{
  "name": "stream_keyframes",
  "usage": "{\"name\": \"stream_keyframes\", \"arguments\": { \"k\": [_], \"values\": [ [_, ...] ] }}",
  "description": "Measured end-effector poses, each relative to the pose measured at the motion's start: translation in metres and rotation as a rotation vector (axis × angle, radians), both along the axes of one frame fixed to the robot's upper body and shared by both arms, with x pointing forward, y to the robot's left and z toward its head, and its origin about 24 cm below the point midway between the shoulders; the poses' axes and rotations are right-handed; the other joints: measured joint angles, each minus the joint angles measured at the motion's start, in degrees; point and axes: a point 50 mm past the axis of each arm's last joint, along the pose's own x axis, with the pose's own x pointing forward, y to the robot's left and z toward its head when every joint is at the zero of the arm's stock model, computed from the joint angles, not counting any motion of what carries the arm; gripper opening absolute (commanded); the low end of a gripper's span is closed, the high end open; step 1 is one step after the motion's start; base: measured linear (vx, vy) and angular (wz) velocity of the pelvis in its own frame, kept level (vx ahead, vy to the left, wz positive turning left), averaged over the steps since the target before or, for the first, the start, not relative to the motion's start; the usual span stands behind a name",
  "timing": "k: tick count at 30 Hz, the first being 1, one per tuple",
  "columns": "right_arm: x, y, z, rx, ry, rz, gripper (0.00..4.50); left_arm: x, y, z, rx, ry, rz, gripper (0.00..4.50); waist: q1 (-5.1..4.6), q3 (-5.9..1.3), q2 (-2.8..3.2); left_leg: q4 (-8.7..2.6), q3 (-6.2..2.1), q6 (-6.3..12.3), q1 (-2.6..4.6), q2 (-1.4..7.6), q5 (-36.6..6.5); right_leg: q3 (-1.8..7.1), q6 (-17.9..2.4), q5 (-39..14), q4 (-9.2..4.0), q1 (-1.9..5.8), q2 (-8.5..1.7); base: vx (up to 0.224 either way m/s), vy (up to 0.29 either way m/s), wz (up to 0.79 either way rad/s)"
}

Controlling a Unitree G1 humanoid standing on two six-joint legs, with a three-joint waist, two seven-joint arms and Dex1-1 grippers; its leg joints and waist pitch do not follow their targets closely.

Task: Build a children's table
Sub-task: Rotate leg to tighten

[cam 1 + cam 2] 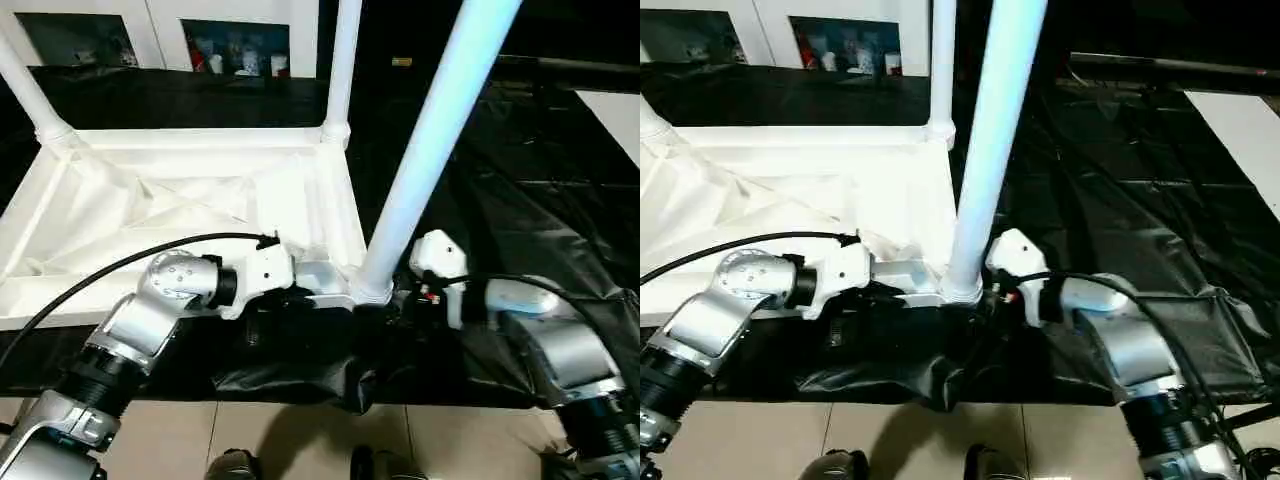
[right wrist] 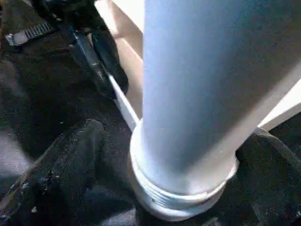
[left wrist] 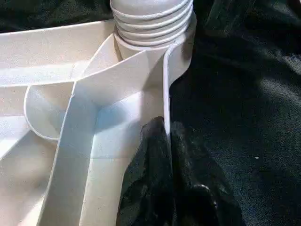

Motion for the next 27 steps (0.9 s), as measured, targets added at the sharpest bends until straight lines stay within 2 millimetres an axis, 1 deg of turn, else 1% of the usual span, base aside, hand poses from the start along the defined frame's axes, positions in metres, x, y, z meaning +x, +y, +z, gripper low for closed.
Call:
{"name": "stream_keyframes", "arguments": {
  "k": [8, 9, 11, 12, 13, 14, 16, 17, 18, 22, 23, 25, 27],
  "values": [
    [0.0025, -0.001, -0.002, -0.012, 0.004, -0.017, 4.45, 0.0008, 0.0031, 0.0011, 0.011, -0.005, 0.005, 0.0, 0.02, -0.02, 0.03, -0.02, -0.02, 0.0, -0.01, 0.0, 0.0, -0.01, 0.0, 0.0, -0.03, 0.02, 0.0, 0.0, 0.0, 0.0],
    [0.0028, -0.0013, -0.0022, -0.012, 0.006, -0.019, 4.28, 0.0008, 0.0034, 0.0011, 0.012, -0.005, 0.005, 0.0, -0.01, -0.02, 0.03, -0.02, -0.02, 0.0, -0.01, 0.0, 0.0, -0.02, 0.0, 0.0, -0.03, 0.02, 0.0, 0.0, 0.0, 0.0],
    [0.0046, -0.0016, -0.0017, -0.014, 0.005, -0.025, 4.28, 0.0007, 0.0043, 0.0012, 0.014, -0.005, 0.006, 0.0, -0.1, -0.02, 0.03, -0.03, -0.03, 0.0, -0.01, 0.0, 0.0, -0.02, 0.0, 0.0, -0.03, 0.01, 0.01, 0.0, 0.0, 0.0],
    [0.0054, -0.0019, -0.0011, -0.013, 0.002, -0.031, 4.14, 0.0006, 0.0045, 0.0012, 0.015, -0.005, 0.005, 0.0, -0.11, -0.02, 0.03, -0.05, -0.03, 0.0, 0.0, 0.0, 0.0, -0.02, 0.0, 0.0, -0.03, 0.01, 0.01, 0.0, 0.0, 0.0],
    [0.0055, -0.0016, -0.0009, -0.009, 0.002, -0.031, 4.14, 0.0005, 0.0045, 0.0013, 0.015, -0.004, 0.004, 0.0, -0.11, -0.02, 0.03, -0.07, -0.04, 0.0, 0.0, 0.0, 0.0, -0.03, 0.0, 0.0, -0.03, 0.01, 0.01, 0.0, 0.0, 0.0],
    [0.0055, -0.0013, -0.0008, -0.007, 0.002, -0.03, 3.93, 0.0005, 0.0046, 0.0013, 0.015, -0.005, 0.004, 0.0, -0.11, -0.02, 0.03, -0.07, -0.04, 0.0, -0.01, 0.0, 0.0, -0.03, 0.1, 0.0, -0.03, 0.01, 0.01, 0.0, 0.0, 0.0],
    [0.0054, -0.0006, -0.0008, -0.002, 0.003, -0.028, 3.88, 0.0003, 0.0047, 0.0015, 0.016, -0.004, 0.002, 0.0, -0.13, -0.02, 0.03, -0.09, -0.04, 0.0, 0.0, 0.0, 0.0, -0.03, 0.1, 0.0, -0.04, 0.0, 0.01, 0.0, 0.0, 0.0],
    [0.0054, -0.0002, -0.0008, 0.0, 0.004, -0.027, 3.75, 0.0003, 0.0049, 0.0016, 0.016, -0.004, 0.001, 0.0, -0.13, -0.02, 0.03, -0.11, -0.04, 0.0, -0.01, 0.0, 0.0, -0.03, 0.1, 0.0, -0.05, 0.0, 0.01, 0.0, 0.0, 0.0],
    [0.0053, 0.0001, -0.0008, 0.003, 0.004, -0.027, 3.75, 0.0003, 0.0051, 0.0017, 0.017, -0.003, 0.001, 0.0, -0.13, -0.02, 0.03, -0.13, -0.03, 0.0, -0.01, 0.0, 0.0, -0.03, 0.1, 0.0, -0.06, -0.01, 0.01, 0.0, 0.0, 0.0],
    [0.0052, 0.0001, -0.0007, 0.004, 0.005, -0.025, 3.31, 0.0002, 0.0063, 0.0022, 0.019, -0.001, -0.002, 0.0, -0.25, -0.02, 0.03, -0.22, -0.03, 0.0, 0.0, 0.0, 0.0, -0.04, 0.1, 0.0, -0.1, -0.02, 0.02, 0.0, 0.0, 0.0],
    [0.0051, 0.0002, -0.0008, 0.004, 0.006, -0.022, 3.31, 0.0002, 0.0067, 0.0023, 0.02, -0.001, -0.003, 0.0, -0.27, -0.02, 0.03, -0.26, -0.03, 0.0, 0.0, 0.0, 0.0, -0.04, 0.1, 0.0, -0.11, -0.02, 0.02, 0.0, 0.0, 0.0],
    [0.0049, 0.0002, -0.0009, 0.005, 0.008, -0.016, 3.07, 0.0002, 0.0069, 0.0024, 0.02, -0.001, -0.003, 0.0, -0.3, -0.02, 0.03, -0.34, -0.03, -0.01, 0.01, 0.0, 0.0, -0.05, 0.1, 0.0, -0.15, -0.03, 0.03, 0.0, 0.0, 0.0],
    [0.0048, 0.0002, -0.0012, 0.006, 0.008, -0.015, 2.94, 0.0001, 0.0069, 0.0024, 0.02, -0.001, -0.003, 0.0, -0.3, -0.02, 0.03, -0.38, -0.03, -0.01, 0.01, 0.0, 0.0, -0.06, 0.1, 0.0, -0.19, -0.03, 0.03, 0.0, 0.0, 0.0]
  ]
}}
